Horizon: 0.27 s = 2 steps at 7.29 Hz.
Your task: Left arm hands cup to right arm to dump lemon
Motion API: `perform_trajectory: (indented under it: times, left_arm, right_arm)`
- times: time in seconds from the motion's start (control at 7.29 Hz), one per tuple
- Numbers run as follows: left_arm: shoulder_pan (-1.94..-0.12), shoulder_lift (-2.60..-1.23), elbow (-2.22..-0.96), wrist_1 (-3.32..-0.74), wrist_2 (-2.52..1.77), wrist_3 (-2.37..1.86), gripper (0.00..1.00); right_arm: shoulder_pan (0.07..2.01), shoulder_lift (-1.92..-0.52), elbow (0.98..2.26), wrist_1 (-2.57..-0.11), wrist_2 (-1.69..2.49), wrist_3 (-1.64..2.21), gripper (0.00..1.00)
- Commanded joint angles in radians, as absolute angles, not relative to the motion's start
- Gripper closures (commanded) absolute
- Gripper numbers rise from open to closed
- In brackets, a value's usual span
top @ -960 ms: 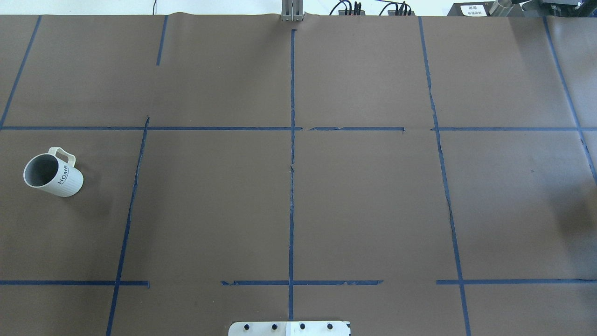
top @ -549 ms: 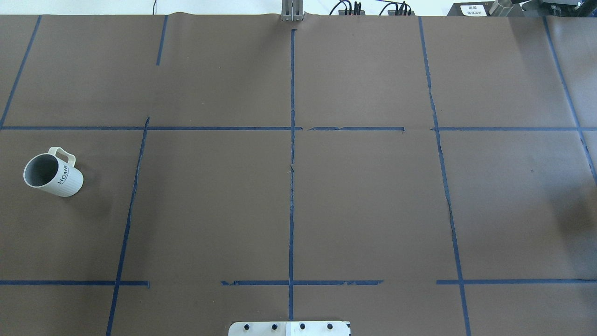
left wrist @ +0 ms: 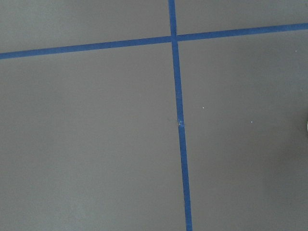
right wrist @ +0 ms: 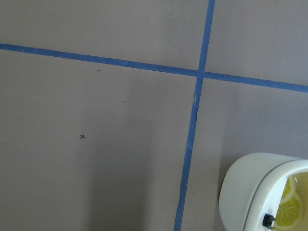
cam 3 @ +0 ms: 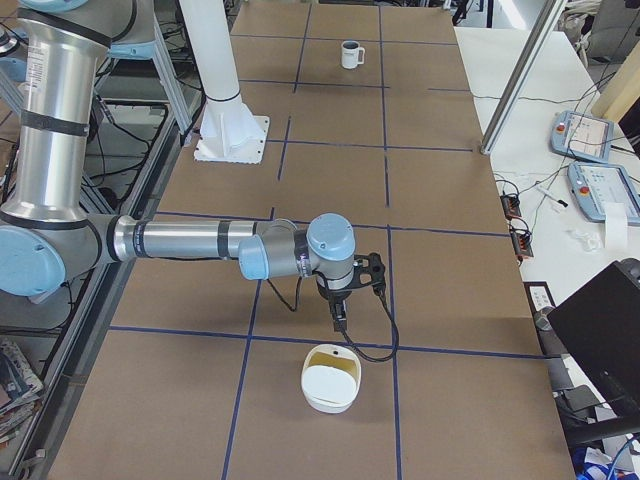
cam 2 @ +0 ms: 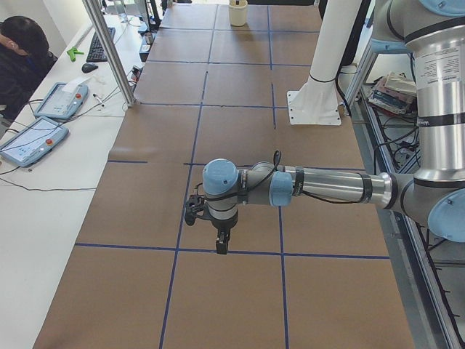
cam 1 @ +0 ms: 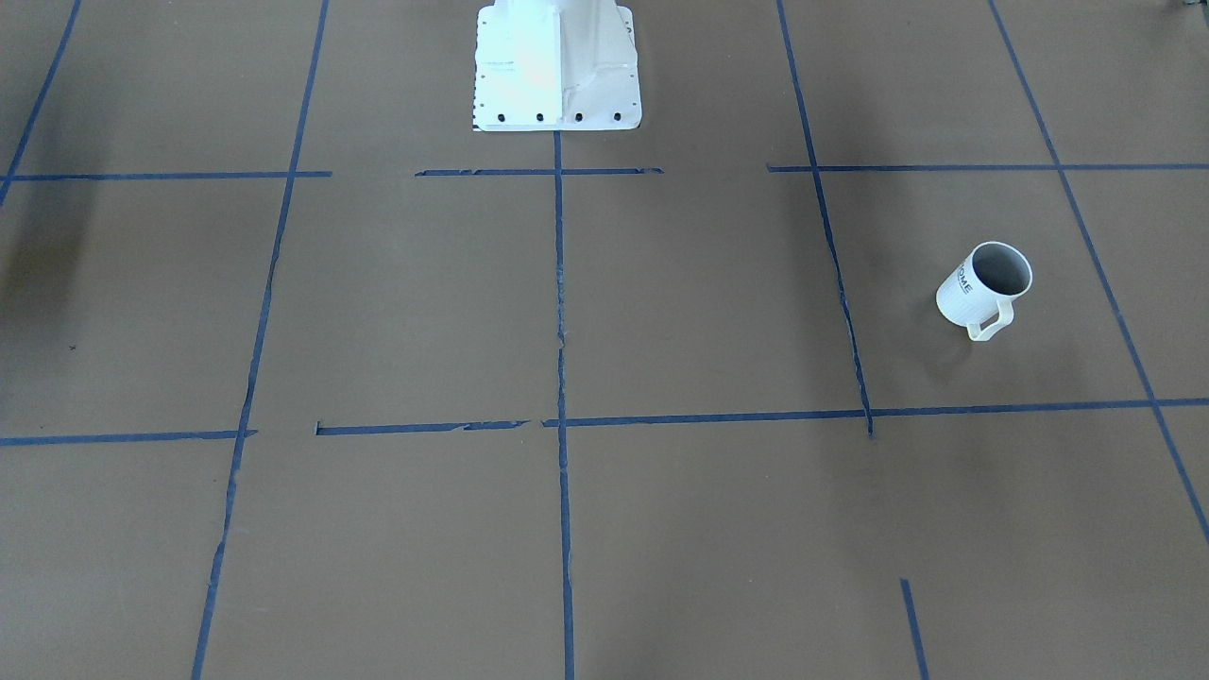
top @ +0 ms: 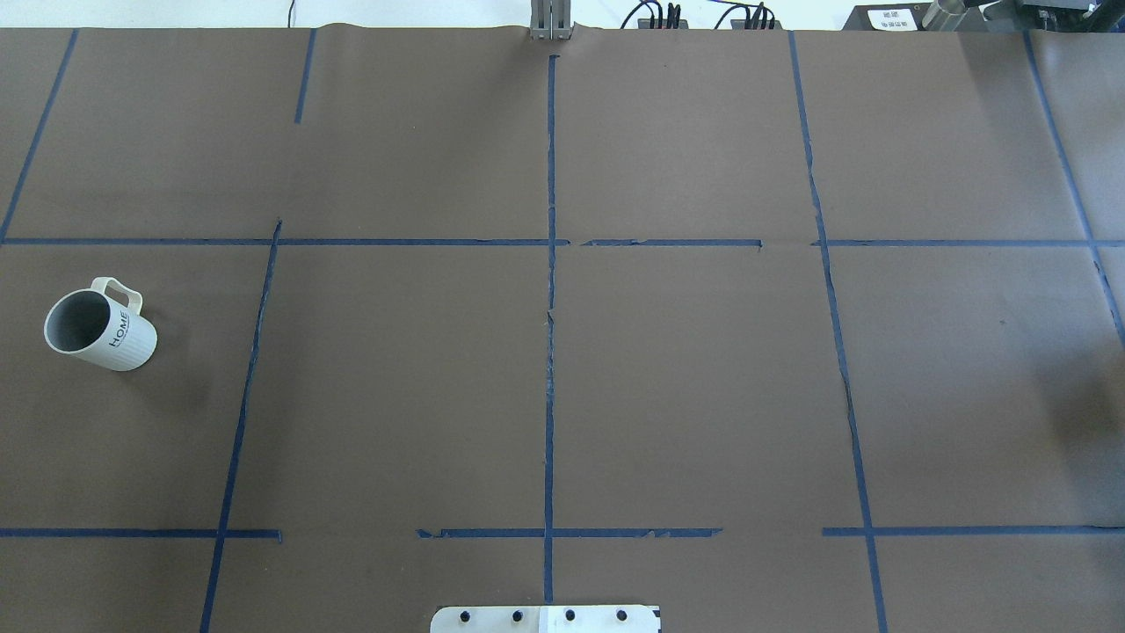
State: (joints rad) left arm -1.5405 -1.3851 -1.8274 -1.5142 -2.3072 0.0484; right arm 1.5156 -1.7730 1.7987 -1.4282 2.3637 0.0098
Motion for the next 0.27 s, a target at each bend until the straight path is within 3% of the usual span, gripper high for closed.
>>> perform_trajectory:
  times: [0.0,0.14]
  left_arm:
    - [-1.54,-1.385,-1.827,-1.516,-2.306,0.049,0.0]
    - [-1.54,-1.387,-1.825,-1.516,-2.306,0.048,0.0]
  right_arm:
    - [1.516,-1.773,1.796,-1.428,2.364,0.009,0.0]
    - [1.516,-1.773,1.795,-1.428,2.364,0.009,0.0]
